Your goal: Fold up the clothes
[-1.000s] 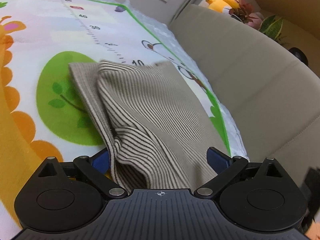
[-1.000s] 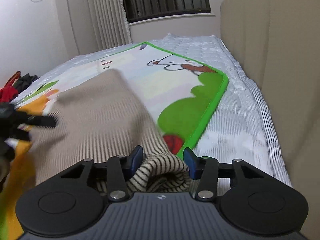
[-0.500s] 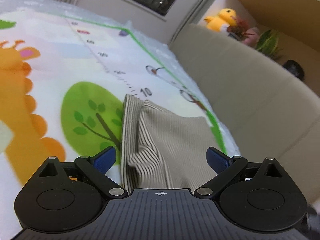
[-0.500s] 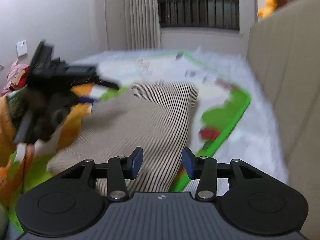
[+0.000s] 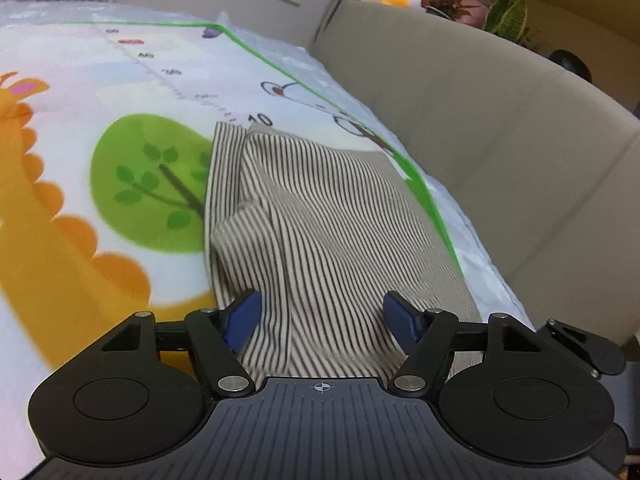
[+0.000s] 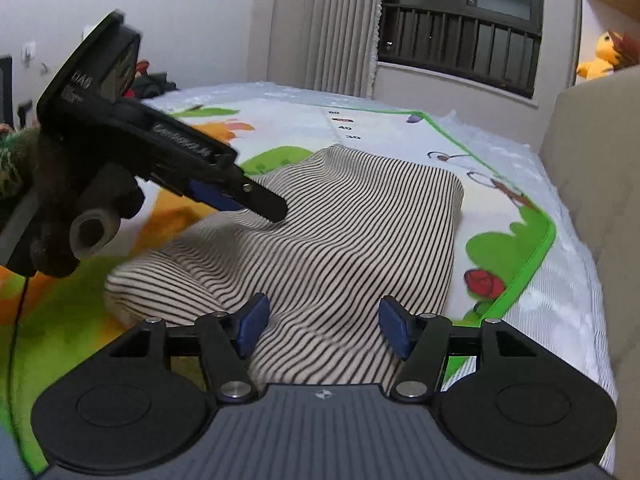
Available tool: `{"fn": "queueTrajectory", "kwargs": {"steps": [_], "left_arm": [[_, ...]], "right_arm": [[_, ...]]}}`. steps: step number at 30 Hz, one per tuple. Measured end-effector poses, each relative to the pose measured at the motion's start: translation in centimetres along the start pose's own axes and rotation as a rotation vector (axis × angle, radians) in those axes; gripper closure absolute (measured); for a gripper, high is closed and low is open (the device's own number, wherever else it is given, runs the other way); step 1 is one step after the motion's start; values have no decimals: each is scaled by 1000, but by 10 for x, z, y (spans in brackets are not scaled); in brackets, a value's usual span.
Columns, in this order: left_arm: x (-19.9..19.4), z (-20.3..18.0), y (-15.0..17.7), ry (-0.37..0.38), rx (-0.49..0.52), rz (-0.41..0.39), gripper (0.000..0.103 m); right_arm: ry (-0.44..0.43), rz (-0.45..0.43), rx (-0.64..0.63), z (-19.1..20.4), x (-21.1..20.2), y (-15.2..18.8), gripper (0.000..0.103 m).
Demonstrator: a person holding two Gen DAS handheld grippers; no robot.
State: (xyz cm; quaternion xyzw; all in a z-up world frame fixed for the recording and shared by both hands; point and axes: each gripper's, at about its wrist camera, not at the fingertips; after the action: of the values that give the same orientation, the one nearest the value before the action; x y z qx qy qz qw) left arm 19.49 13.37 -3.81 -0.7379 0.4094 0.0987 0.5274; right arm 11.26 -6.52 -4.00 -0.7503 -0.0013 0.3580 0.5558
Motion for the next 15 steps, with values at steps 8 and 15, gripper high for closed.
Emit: {"fn": "queueTrajectory", "kwargs": {"steps": [8,15], "left_arm": [[-16,14,4,-67,-28,-24,24],[-51,24,7,-103,-30,-59,14]], "right_arm": [[3,0,-39,-2,-7,3,30],[-41,-53,-220,33,-48,0,30]]}}
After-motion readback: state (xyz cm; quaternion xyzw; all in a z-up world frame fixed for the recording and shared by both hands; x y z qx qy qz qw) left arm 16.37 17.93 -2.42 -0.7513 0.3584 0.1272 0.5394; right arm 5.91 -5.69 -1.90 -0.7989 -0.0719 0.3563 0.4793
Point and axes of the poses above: each gripper's, at about its wrist camera, not at the fingertips, and x roughly the way its jaws point, z to its left, y to its underside, and after that the axes turned 1 degree about -x, right-handed
